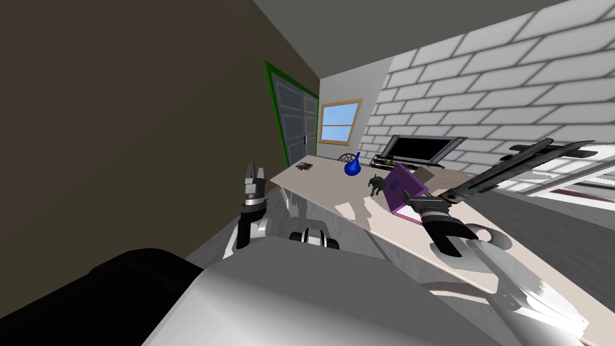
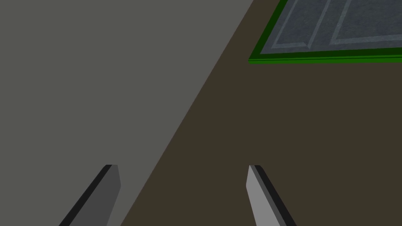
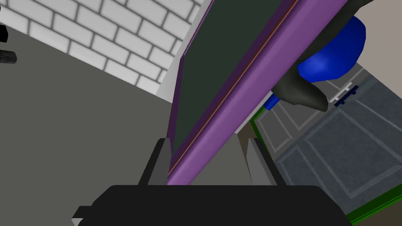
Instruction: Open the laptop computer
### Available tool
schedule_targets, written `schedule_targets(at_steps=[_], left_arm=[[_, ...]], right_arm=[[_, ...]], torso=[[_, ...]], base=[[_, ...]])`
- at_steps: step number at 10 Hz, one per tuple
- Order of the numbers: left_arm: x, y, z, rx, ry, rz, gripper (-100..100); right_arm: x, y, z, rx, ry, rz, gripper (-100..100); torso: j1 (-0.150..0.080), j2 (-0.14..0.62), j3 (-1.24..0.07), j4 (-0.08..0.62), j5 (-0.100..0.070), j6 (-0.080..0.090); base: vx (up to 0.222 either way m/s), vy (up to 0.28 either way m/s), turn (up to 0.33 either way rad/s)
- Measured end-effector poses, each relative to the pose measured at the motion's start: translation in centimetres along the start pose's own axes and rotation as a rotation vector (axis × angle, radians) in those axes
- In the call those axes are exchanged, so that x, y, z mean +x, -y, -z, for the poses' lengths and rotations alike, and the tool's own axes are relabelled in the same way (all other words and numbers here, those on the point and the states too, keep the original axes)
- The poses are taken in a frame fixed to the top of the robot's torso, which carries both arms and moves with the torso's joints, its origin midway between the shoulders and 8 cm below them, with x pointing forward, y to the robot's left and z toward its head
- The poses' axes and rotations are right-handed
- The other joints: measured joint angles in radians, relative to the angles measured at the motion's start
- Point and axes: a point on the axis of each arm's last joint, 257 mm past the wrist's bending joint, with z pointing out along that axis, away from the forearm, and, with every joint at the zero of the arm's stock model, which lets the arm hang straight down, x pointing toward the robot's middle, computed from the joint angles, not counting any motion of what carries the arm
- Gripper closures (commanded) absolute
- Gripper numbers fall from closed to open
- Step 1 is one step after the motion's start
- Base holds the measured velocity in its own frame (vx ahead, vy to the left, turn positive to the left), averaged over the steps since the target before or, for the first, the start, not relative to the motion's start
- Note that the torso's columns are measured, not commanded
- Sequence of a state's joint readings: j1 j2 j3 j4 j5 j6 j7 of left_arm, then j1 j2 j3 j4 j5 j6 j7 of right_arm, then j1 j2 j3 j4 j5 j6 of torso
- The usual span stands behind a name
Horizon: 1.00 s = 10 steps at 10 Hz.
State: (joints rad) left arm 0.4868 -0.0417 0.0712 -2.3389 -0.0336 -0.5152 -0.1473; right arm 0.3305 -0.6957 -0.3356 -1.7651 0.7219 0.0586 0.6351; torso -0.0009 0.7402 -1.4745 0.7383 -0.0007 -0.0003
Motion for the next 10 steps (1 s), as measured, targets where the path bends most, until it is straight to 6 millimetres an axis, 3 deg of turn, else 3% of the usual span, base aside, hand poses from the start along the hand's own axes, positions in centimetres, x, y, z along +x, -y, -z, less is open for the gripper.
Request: schedule_targets(at_steps=[8, 10], left_arm=[[0.0, 0.0, 0.0, 0.000, 0.000, 0.000, 0], [0.0, 0.0, 0.0, 0.000, 0.000, 0.000, 0]], right_arm=[[-0.2, -0.3, -2.0, 0.024, 0.026, -0.365, 100], [0.1, -1.2, -2.3, 0.023, 0.033, -0.456, 100]], torso=[[0.002, -0.004, -0.003, -0.001, 0.001, 0.001], [-0.004, -0.004, -0.003, -0.002, -0.002, 0.002]], base=[[-0.065, -0.083, -0.010], [-0.016, -0.085, -0.039]])
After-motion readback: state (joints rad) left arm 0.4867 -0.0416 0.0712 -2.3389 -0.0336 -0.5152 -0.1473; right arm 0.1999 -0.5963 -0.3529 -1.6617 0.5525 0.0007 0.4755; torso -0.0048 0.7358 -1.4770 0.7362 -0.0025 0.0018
